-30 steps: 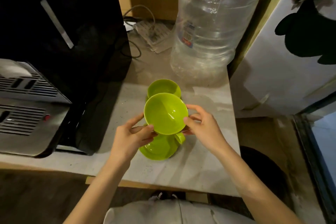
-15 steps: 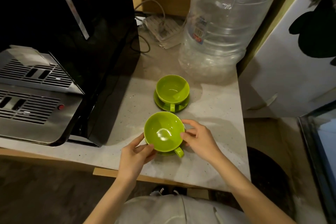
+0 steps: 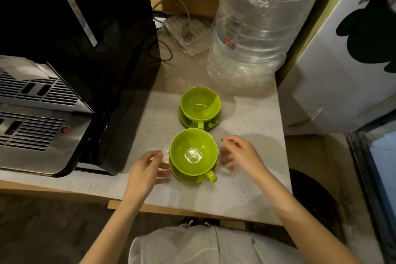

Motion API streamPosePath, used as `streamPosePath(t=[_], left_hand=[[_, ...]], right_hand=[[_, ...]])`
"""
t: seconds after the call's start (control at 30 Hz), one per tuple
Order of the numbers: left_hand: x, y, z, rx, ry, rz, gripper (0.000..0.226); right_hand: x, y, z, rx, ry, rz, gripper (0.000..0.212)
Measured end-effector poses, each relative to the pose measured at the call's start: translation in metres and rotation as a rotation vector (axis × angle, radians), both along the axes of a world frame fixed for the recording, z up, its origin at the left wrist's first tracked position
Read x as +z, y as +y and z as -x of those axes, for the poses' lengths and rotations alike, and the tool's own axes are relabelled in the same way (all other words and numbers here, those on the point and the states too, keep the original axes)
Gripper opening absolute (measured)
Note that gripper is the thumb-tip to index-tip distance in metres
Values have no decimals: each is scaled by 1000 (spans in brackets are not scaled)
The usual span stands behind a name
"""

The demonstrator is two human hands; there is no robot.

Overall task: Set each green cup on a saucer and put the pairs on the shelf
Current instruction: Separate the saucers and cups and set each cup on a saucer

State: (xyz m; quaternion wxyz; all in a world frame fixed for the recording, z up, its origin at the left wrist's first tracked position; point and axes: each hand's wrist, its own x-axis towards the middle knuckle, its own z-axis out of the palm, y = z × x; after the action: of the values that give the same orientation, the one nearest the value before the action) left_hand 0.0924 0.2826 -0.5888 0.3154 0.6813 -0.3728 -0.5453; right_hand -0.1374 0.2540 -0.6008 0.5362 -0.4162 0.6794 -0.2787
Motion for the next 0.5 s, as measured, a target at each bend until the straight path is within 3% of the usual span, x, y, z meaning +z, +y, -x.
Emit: streamPosePath(t=[0.17, 0.3, 0.5], left_hand=[[-5, -17, -5, -154, 56, -251, 22], [-16, -21, -1, -193, 32, -215, 14], [-15, -18, -1, -239, 13, -179, 21]], right_hand=[[2, -5, 2, 64, -9, -213, 19], [-4, -4, -9, 117, 25, -227, 14], [-10, -1, -14, 122, 51, -179, 8]])
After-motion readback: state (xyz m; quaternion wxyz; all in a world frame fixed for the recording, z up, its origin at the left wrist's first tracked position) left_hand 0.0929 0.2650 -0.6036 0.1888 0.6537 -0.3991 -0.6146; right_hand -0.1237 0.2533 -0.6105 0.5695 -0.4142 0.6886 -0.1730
